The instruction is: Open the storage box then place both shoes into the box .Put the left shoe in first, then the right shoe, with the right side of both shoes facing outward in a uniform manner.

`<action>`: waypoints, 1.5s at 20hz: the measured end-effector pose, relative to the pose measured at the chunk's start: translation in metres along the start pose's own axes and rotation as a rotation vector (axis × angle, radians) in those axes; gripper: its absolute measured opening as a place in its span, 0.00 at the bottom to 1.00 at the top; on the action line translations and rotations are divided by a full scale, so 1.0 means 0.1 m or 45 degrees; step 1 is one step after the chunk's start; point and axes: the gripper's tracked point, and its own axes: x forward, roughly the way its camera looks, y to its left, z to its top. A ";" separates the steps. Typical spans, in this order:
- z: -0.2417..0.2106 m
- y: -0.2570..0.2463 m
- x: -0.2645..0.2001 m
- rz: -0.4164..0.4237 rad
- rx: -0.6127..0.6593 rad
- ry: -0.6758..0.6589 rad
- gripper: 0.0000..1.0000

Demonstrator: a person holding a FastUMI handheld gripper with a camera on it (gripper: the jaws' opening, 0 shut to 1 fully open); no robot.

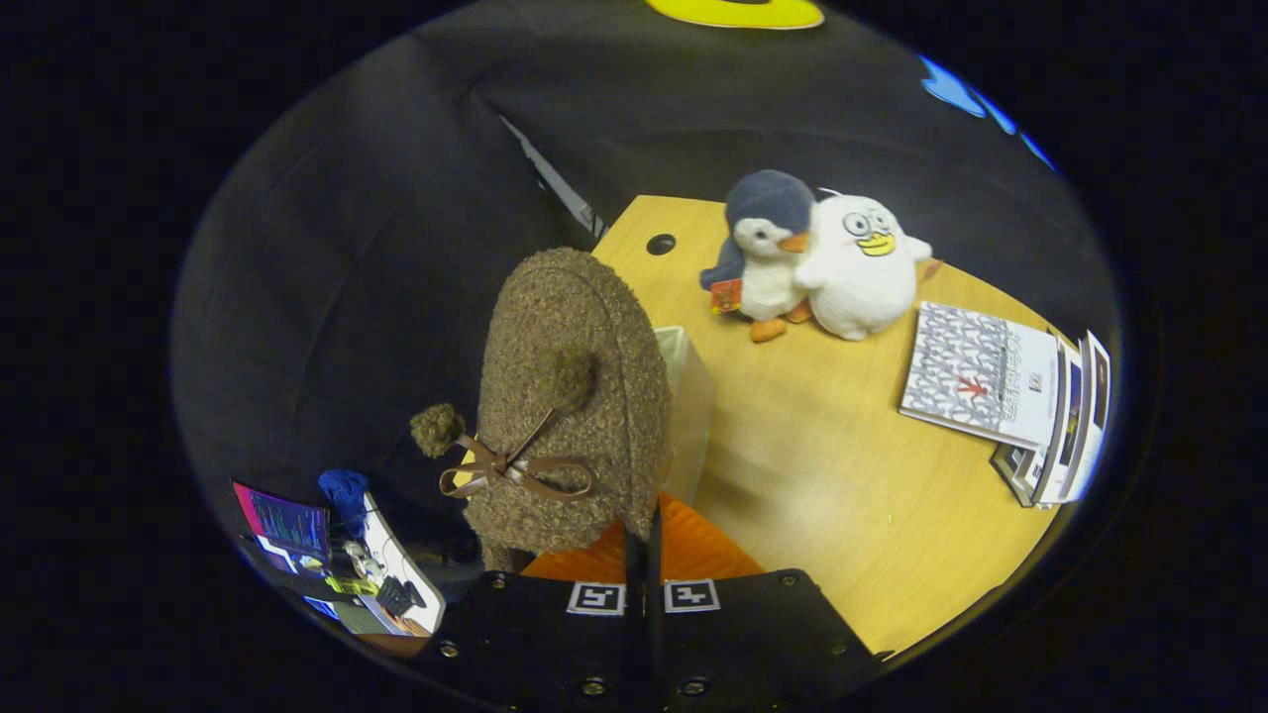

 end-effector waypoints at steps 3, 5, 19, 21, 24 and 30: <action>0.06 0.16 0.35 -0.027 -0.085 0.080 0.00; 0.06 0.22 0.59 -0.059 -0.134 0.150 0.00; -0.16 0.18 1.58 -0.168 -0.164 0.297 0.04; -0.17 0.26 1.58 -0.124 -0.136 0.280 0.08; -0.08 0.36 1.41 -0.071 -0.141 0.182 0.36; 0.23 0.40 0.55 -0.065 -0.118 -0.229 0.90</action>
